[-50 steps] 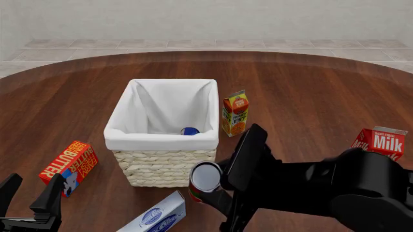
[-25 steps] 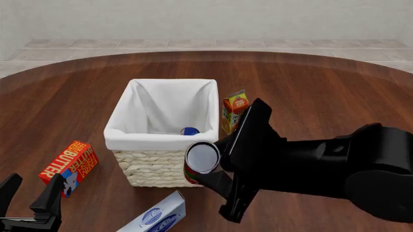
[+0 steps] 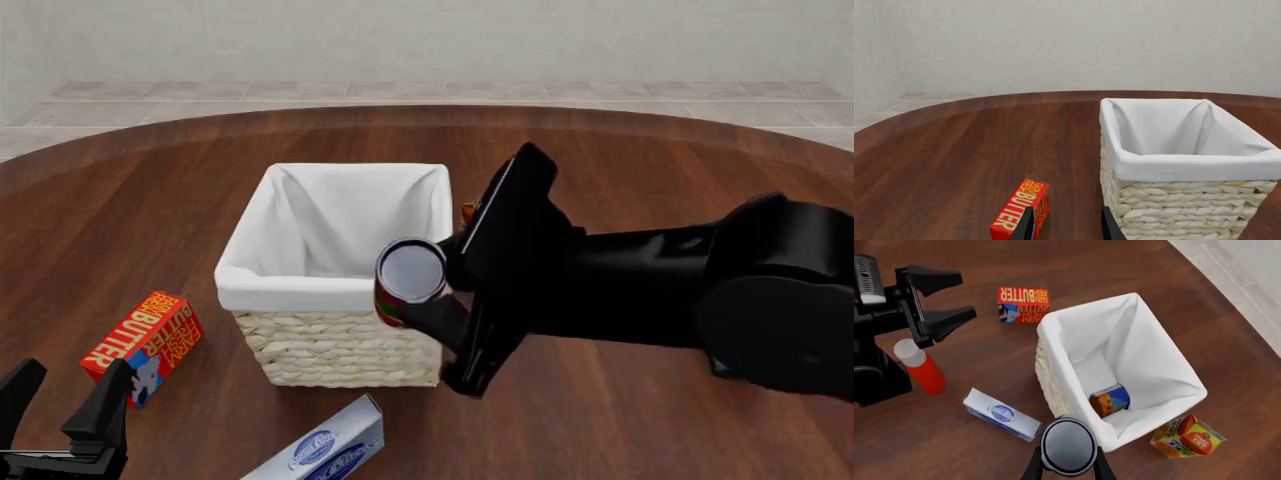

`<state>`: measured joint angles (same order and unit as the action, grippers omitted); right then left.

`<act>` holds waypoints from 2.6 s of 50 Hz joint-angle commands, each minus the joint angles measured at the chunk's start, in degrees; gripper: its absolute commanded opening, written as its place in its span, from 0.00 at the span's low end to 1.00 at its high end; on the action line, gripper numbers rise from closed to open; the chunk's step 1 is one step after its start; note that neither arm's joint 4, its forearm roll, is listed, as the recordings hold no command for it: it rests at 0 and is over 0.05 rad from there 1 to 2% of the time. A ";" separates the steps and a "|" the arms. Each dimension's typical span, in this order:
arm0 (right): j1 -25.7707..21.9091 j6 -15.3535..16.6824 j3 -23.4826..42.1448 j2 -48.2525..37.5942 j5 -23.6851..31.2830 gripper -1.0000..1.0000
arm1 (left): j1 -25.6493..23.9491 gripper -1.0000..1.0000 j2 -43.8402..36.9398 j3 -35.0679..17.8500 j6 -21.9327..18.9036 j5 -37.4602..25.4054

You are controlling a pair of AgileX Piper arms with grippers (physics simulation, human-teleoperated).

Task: Pick up the alphabet soup and the tomato sauce, and put them in the basket.

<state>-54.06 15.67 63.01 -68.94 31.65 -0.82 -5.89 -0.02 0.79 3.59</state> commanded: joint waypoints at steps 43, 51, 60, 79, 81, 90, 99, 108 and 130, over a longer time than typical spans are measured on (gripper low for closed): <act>4.53 0.65 13.83 -11.16 0.16 0.00 | 0.00 1.00 0.00 0.00 0.00 0.00; 5.02 0.79 15.70 -12.59 0.55 0.00 | 0.00 1.00 0.00 0.00 0.00 0.00; 4.99 0.40 16.73 -14.09 0.39 0.00 | 0.00 1.00 0.00 0.00 0.00 0.00; 7.28 -0.48 22.16 -20.19 0.77 0.00 | 0.00 1.00 0.00 0.00 0.00 0.00; 7.48 -0.47 22.71 -20.76 0.85 0.00 | 0.00 1.00 0.00 0.00 0.00 0.00; 8.02 -0.64 24.26 -23.16 1.45 0.00 | 0.00 1.00 0.00 0.00 0.00 0.00; 8.41 -0.64 24.98 -25.39 2.17 0.00 | 0.00 1.00 0.00 0.00 0.00 0.00; 8.65 -0.77 24.94 -27.15 2.36 0.00 | 0.00 1.00 0.00 0.00 0.00 0.00; 10.15 -0.86 28.20 -31.71 3.14 0.00 | 0.00 1.00 0.00 0.00 0.00 0.00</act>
<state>-44.46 15.94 89.52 -98.68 34.48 -0.82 -5.89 -0.02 0.79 3.59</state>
